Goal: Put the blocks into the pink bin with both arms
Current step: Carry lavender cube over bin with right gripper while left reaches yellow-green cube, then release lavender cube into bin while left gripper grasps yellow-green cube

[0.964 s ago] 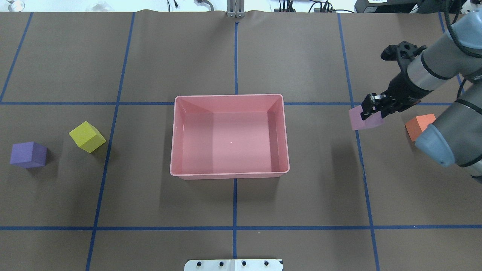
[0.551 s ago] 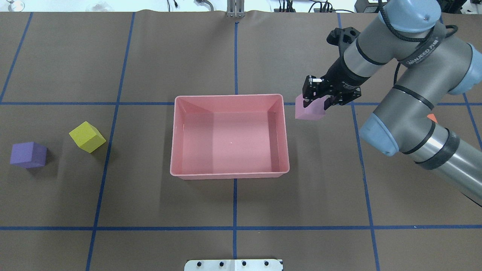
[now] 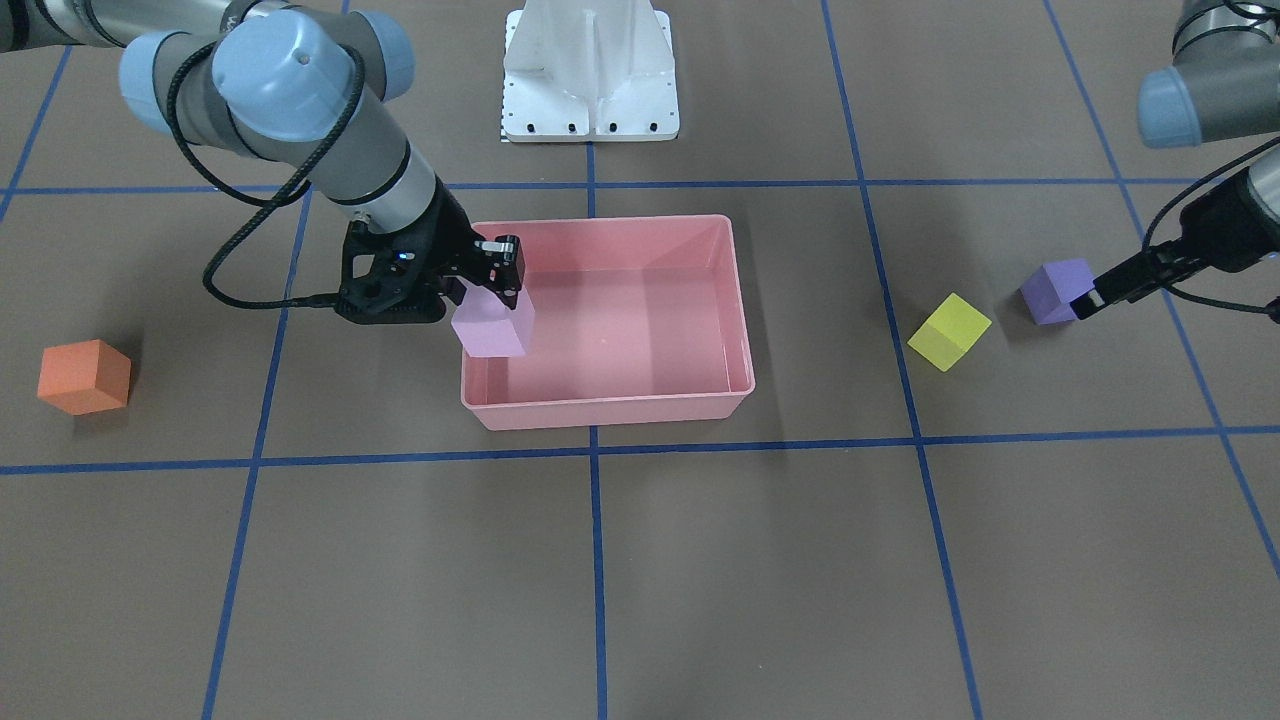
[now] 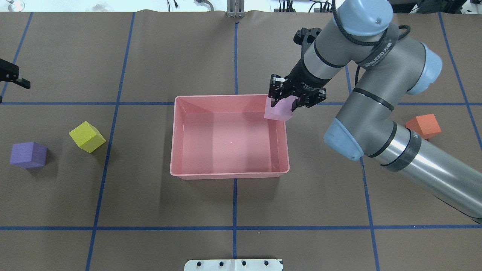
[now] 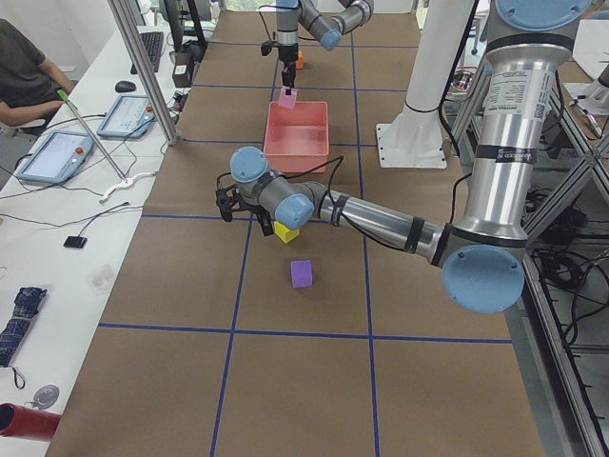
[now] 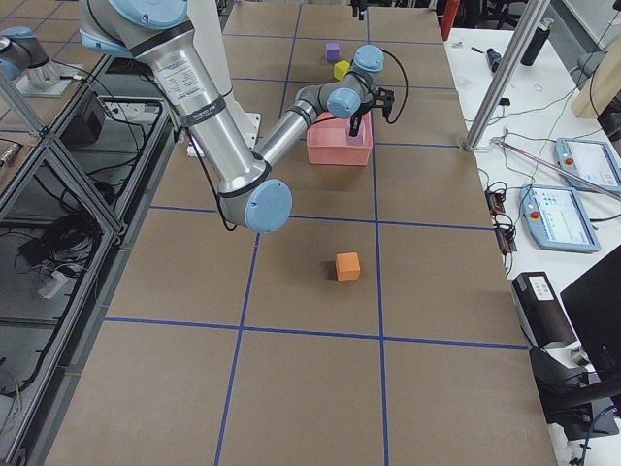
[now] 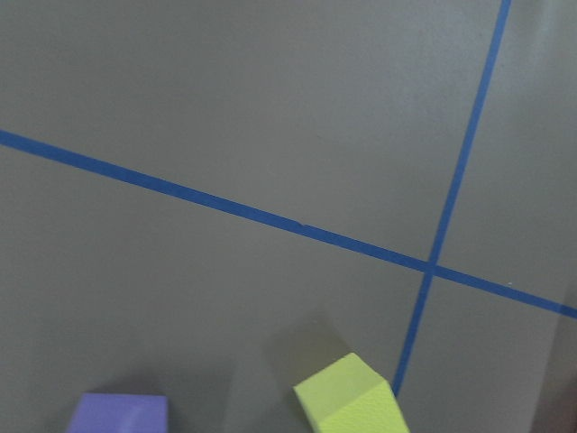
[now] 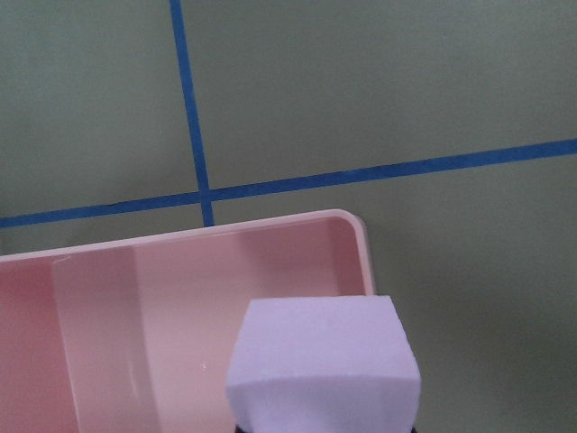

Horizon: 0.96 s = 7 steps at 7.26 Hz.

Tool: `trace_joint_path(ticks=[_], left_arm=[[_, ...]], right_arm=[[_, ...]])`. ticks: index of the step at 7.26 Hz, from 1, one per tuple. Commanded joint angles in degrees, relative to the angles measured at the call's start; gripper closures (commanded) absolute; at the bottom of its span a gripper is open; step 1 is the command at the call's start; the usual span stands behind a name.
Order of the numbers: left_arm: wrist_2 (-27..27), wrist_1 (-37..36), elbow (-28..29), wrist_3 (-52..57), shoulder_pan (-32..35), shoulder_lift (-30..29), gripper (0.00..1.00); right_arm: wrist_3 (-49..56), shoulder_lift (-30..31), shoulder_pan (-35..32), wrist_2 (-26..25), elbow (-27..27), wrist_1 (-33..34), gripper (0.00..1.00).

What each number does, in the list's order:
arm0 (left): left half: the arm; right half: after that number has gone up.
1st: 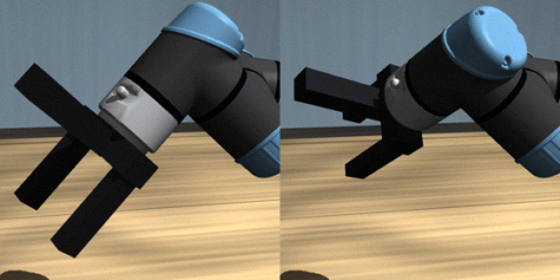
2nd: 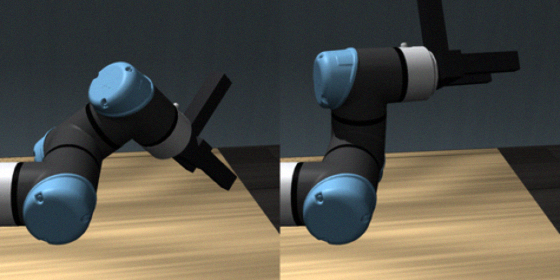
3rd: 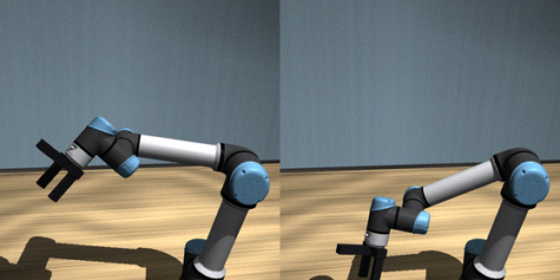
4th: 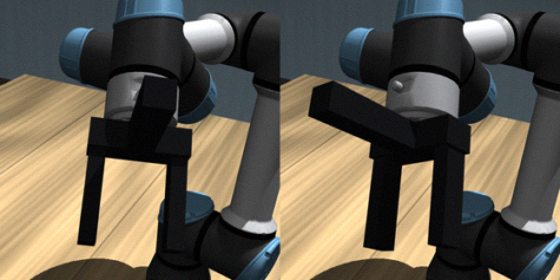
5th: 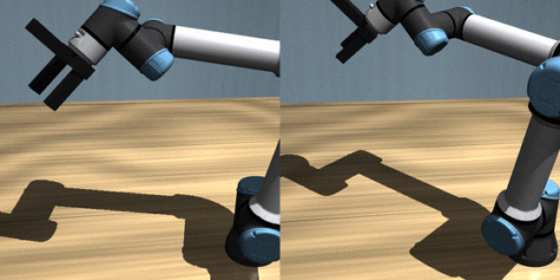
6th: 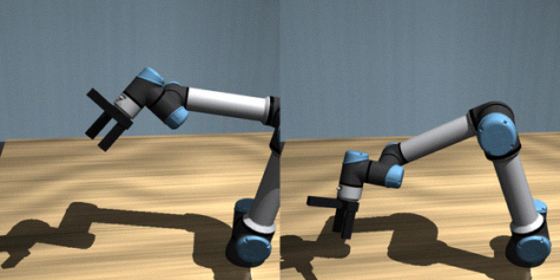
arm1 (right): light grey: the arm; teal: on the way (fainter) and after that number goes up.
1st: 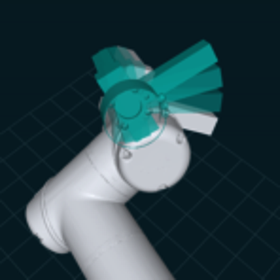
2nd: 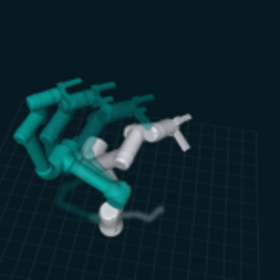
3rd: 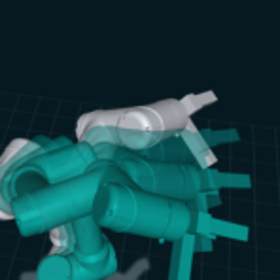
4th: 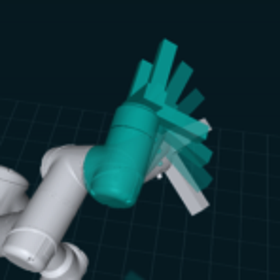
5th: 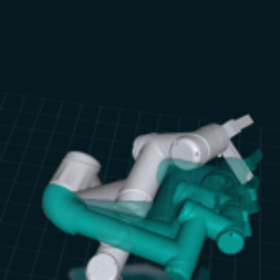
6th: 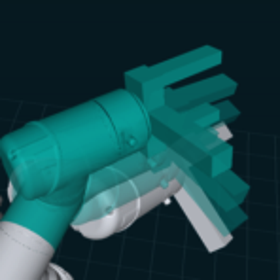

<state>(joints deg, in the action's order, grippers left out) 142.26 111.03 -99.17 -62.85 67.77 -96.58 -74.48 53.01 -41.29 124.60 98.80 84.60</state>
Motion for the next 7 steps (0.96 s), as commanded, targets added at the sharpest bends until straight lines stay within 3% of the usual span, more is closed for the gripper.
trace_joint_path(ticks=[1, 2, 5, 7], left_arm=[[-8.6, 0.0, 0.3, -10.7, -10.6, -2.3, 0.0], [-9.4, -0.1, 0.6, -13.9, -12.5, -2.6, 0.0], [-9.5, -0.5, 1.1, -15.7, -13.5, -1.9, 0.0], [-9.5, -0.5, 2.3, -16.4, -13.7, -2.5, 0.0]], right_arm=[[-2.4, -0.3, 3.6, -4.5, -0.6, -0.1, 0.79], [-2.5, -0.3, 4.3, -5.3, -0.9, -0.1, 0.64], [-4.3, -0.2, 5.4, -6.0, -1.9, -1.9, 0.52], [-7.3, 0.0, 6.0, -6.0, -4.6, -7.1, 0.35]])
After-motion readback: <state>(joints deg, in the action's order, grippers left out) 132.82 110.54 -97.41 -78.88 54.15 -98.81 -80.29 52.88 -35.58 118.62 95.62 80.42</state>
